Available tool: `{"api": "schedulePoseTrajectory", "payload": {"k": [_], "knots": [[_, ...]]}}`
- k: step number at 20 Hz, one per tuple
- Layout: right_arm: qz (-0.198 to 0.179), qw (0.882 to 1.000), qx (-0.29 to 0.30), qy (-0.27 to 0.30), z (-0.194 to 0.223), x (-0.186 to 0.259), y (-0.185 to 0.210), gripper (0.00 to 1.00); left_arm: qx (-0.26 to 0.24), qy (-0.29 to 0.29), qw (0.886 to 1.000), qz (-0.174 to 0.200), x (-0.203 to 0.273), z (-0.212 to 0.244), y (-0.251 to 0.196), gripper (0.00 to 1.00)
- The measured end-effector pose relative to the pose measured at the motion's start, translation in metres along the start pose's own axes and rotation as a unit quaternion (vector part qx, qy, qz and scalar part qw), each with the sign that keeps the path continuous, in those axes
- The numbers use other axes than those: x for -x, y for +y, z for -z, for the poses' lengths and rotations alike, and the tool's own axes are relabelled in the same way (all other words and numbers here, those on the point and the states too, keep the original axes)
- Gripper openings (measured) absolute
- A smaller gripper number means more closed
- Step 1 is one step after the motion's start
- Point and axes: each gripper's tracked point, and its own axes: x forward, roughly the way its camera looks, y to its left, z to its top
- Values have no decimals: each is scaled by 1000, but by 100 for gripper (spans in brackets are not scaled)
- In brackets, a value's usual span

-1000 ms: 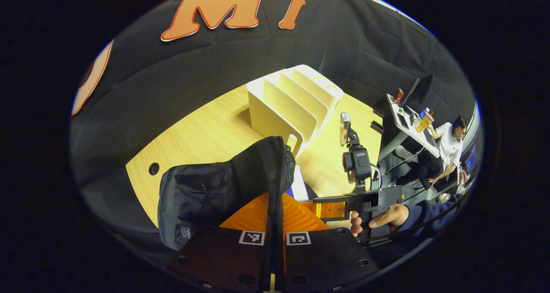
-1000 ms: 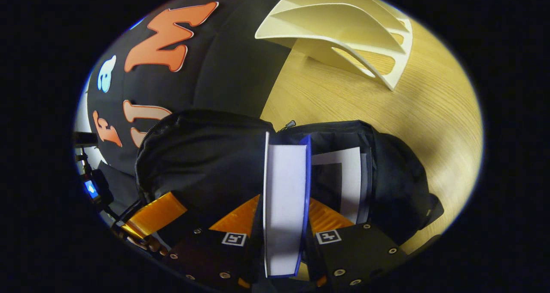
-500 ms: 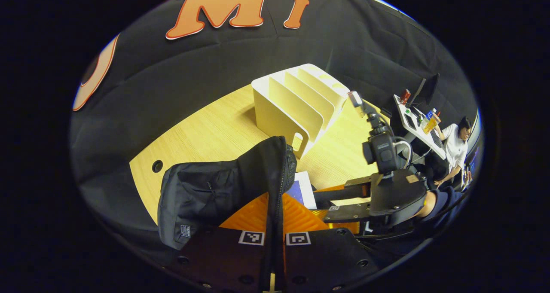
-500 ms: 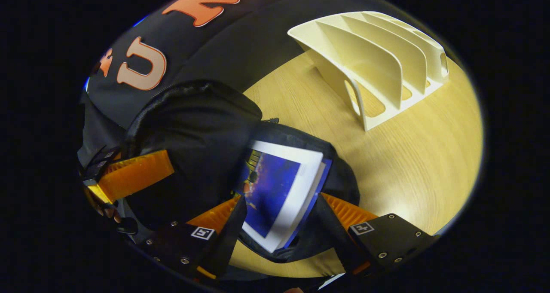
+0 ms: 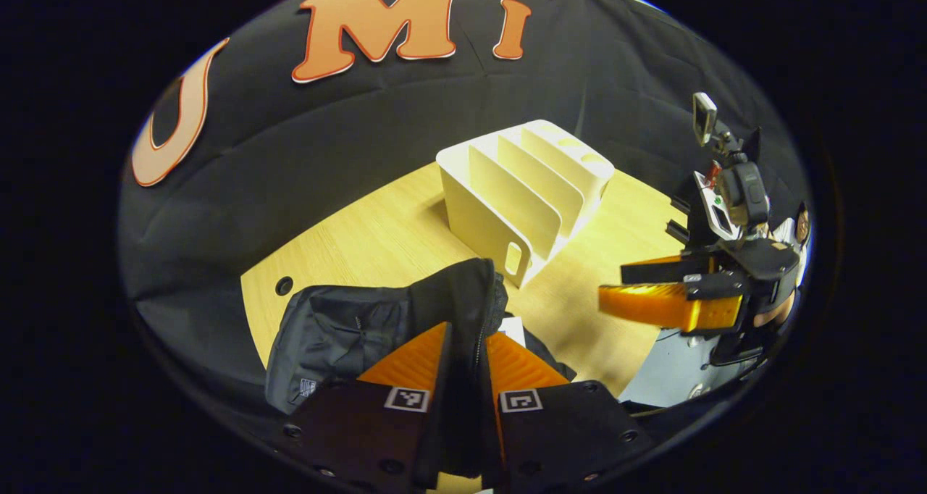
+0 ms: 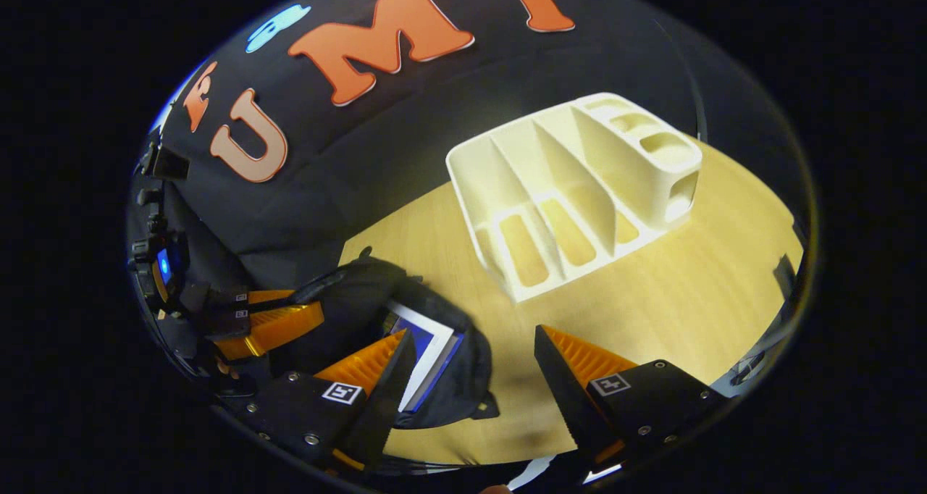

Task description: Open the schoolbag, grab two books from the bookshelf and put them into the schoolbag.

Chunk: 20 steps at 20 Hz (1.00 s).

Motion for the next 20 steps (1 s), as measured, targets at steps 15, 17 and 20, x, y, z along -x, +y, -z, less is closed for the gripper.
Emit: {"api": "schedulePoseTrajectory", "payload": {"k": [15,17,20], "knots": [[66,971,122,-195,-157,162,-117,98,65,-263,961,-53,23,-168,-176,93],[75,966,125,-215,-174,180,-131,98,90,-290,951,-59,30,-189,-193,94],[88,959,114,-242,-195,202,-145,98,113,-335,932,-77,45,-218,-205,94]]}}
